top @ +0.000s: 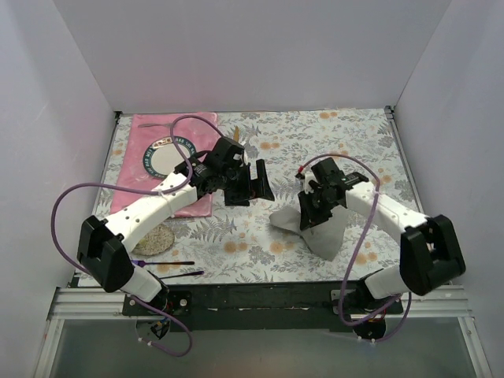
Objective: Fold the napkin, place the utensils inside, and roll it up
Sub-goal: Flatten the napkin out
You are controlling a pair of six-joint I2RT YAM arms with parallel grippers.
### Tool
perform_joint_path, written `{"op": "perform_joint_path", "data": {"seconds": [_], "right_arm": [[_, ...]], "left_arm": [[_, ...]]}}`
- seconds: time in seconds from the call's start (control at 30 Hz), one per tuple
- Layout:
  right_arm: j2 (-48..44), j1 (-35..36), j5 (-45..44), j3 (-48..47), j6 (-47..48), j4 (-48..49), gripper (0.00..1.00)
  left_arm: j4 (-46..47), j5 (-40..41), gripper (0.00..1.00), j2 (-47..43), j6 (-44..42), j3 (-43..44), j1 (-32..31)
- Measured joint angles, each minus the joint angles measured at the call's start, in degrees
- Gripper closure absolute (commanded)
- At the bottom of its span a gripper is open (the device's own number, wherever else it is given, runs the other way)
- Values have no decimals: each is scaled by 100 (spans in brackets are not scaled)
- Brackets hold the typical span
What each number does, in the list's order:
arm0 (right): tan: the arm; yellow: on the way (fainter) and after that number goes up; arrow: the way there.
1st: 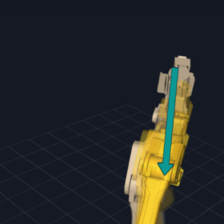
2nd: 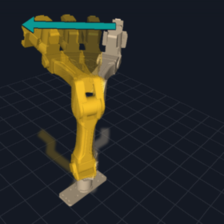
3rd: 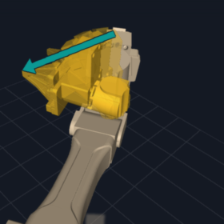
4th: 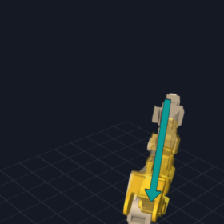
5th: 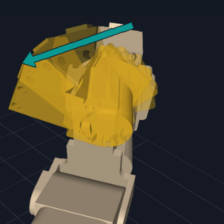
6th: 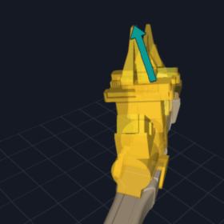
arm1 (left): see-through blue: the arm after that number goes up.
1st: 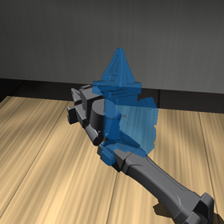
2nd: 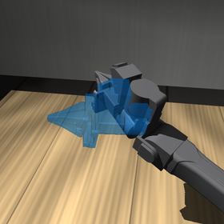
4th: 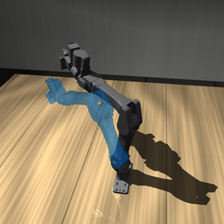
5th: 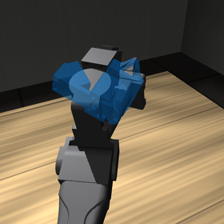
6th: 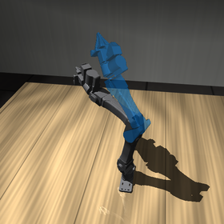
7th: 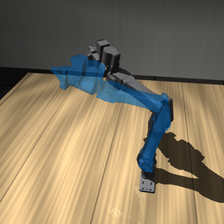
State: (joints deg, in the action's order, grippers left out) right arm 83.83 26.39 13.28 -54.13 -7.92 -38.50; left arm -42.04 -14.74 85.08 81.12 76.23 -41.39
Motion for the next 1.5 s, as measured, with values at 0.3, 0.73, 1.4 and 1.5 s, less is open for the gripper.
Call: {"op": "perform_joint_path", "data": {"seconds": [0.3,0.73,1.4,1.5], "right_arm": [[-1054,-184,391,-282,-710,-527,19],[-1386,-3128,232,883,-1143,-1023,22],[-1099,-1320,1998,1344,-2820,780,99],[-1696,-809,1958,1333,-3947,874,99]], "left_arm": [[275,7,15,802,76,7,0],[501,138,12,1351,-1169,192,-1290],[1504,2771,2,1300,-1523,-179,-2857],[1834,3189,13,1093,-1453,-643,-2964]]}}
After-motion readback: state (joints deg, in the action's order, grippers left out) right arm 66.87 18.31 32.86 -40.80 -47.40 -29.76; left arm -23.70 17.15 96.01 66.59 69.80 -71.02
